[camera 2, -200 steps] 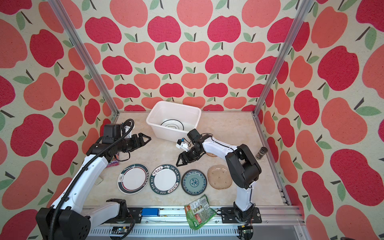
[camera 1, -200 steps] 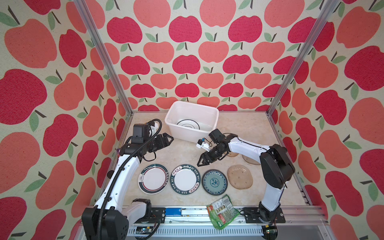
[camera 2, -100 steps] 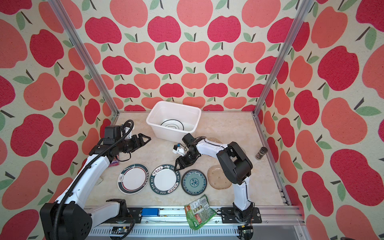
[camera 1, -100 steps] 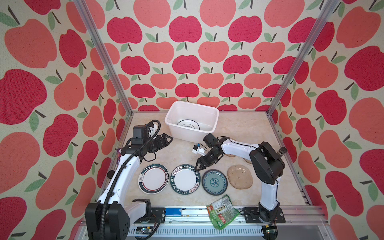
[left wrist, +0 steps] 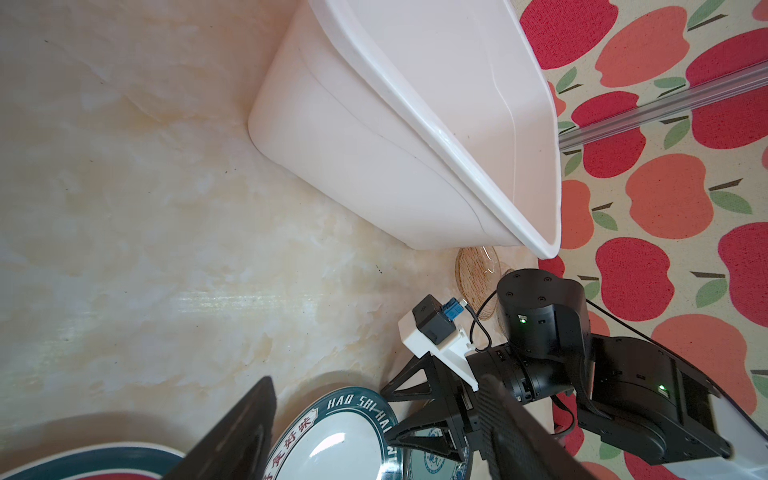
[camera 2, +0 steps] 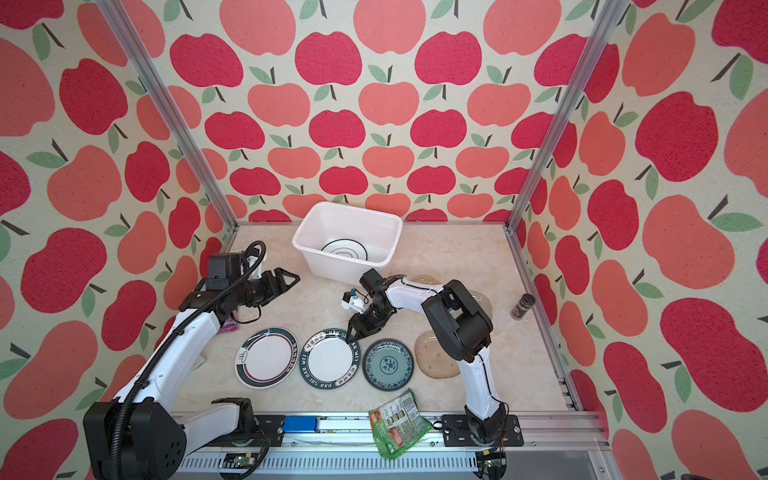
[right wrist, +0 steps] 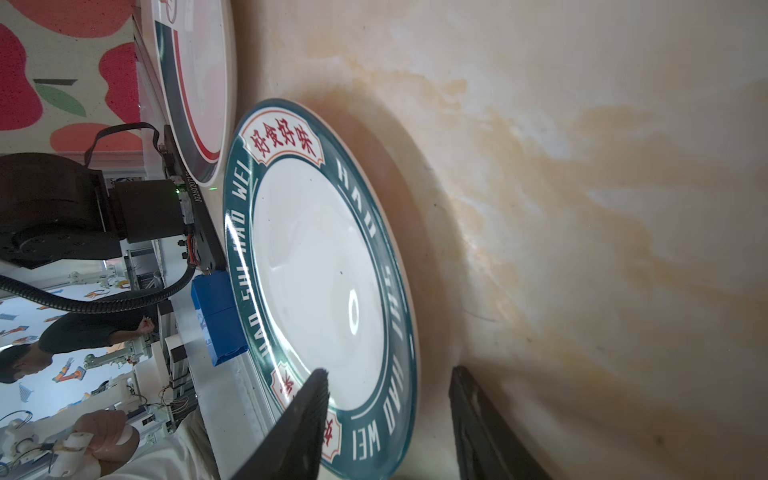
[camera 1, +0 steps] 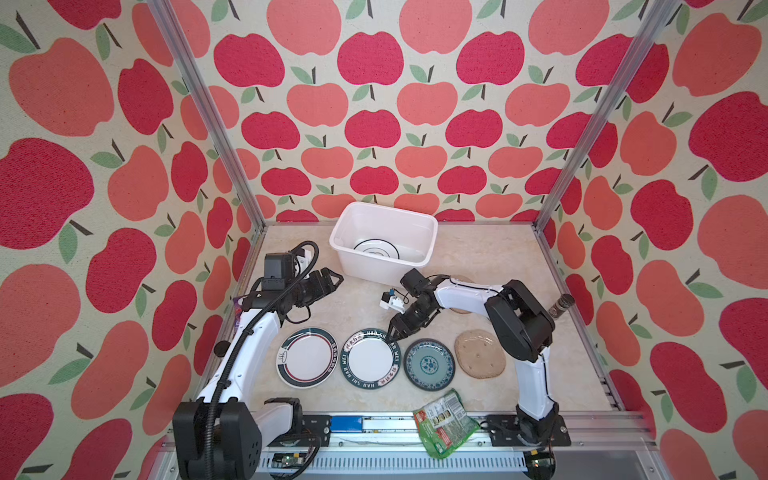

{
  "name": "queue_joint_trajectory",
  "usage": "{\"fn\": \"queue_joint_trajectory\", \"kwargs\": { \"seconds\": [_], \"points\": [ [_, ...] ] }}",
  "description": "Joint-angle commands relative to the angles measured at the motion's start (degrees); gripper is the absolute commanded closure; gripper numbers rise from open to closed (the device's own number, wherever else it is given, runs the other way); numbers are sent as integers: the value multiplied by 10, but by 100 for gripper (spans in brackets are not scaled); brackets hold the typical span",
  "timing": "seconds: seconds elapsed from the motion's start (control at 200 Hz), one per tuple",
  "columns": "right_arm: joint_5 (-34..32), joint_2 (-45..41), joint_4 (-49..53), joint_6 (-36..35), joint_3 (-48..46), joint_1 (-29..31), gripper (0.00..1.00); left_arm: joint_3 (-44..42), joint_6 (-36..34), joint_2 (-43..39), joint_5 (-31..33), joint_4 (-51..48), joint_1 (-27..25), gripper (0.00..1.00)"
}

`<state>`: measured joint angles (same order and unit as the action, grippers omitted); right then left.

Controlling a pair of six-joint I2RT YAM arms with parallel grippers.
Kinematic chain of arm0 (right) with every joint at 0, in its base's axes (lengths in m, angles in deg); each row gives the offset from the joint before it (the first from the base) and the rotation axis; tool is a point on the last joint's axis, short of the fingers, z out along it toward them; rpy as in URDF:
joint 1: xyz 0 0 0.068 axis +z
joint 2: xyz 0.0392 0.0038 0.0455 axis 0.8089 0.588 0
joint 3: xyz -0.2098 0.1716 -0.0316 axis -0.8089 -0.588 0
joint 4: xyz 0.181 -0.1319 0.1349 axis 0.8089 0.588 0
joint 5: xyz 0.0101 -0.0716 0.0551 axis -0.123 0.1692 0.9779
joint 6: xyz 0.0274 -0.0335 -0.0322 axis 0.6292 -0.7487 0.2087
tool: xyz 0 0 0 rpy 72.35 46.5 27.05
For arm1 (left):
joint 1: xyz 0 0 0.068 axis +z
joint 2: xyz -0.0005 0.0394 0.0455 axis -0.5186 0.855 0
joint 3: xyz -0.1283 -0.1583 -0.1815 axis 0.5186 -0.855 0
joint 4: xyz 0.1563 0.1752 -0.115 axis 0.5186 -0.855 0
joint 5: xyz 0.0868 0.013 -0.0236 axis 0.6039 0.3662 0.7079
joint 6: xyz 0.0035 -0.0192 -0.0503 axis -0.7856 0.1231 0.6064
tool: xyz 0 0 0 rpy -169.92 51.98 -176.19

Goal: Place the plates into the plastic bin on the countertop
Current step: 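Withdraw the left gripper while the right gripper reaches toward the green-rimmed plate, then grasp the green-rimmed plate edge with the right gripper and lift it toward the bin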

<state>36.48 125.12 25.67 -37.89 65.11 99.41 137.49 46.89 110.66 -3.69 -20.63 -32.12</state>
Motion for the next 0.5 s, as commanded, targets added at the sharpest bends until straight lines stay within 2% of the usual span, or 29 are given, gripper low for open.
{"fn": "queue_joint_trajectory", "kwargs": {
  "seconds": [0.0, 0.495],
  "points": [
    [32, 20, -4, 8, 17, 3, 56, -2, 3, 2, -13, 10, 7, 22],
    [38, 42, 9, 0, 11, 5, 63, -10, 10, 6, -22, 36, 40, 22]
  ]
}}
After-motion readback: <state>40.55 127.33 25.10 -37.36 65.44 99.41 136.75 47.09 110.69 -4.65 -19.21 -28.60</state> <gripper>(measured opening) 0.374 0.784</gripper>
